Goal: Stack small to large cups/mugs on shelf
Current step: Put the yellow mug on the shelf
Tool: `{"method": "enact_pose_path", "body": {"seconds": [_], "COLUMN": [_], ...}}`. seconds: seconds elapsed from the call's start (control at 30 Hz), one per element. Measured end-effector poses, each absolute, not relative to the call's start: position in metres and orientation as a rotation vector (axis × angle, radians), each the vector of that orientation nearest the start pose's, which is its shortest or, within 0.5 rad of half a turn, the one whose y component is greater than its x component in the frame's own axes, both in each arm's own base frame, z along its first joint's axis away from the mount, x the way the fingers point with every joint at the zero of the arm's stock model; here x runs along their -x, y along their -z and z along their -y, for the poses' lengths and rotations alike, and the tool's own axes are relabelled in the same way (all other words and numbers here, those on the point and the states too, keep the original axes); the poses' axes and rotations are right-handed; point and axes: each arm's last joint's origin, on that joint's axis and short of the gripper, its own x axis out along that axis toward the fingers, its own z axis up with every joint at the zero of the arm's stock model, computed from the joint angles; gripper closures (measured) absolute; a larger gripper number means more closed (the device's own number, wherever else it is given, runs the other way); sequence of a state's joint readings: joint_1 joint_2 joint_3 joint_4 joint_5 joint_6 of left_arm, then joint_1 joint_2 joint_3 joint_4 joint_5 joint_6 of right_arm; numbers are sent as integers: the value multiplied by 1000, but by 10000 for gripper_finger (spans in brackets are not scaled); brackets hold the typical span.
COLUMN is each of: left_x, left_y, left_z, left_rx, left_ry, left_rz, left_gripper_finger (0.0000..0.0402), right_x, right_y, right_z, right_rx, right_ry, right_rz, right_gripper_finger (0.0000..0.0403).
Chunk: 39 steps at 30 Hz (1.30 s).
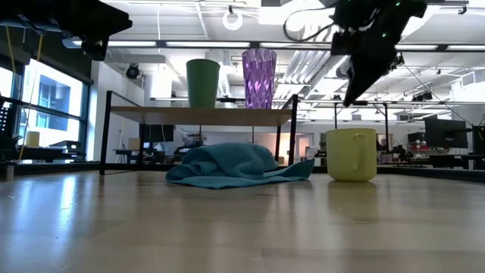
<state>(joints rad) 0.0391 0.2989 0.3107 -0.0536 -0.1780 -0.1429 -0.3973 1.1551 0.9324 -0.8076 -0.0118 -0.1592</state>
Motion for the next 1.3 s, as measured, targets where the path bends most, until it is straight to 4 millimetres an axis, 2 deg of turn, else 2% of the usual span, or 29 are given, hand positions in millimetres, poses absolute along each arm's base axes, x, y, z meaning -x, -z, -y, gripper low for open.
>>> {"method": "enact_pose_path", "body": {"seconds": [0.23,0.4,1.3], "left_x": [-108,-108,-108], "left_y": [-240,-240,-240], "left_z": [-9,-9,-9], "left_rx": [135,134,138], "left_ry": [-219,-220,-219], "left_rz": [-29,-29,-29], "left_gripper_finger": [344,344,344], "right_x": [-214,-219,-220], "right_y": [-240,-230,-232], "right_z": [103,110,111], "right_rx": [-69,-76,-68], "right_ry": [253,252,241], "right_rz": [-1153,-1188,-1159], "right_gripper_finger": [254,254,254]}}
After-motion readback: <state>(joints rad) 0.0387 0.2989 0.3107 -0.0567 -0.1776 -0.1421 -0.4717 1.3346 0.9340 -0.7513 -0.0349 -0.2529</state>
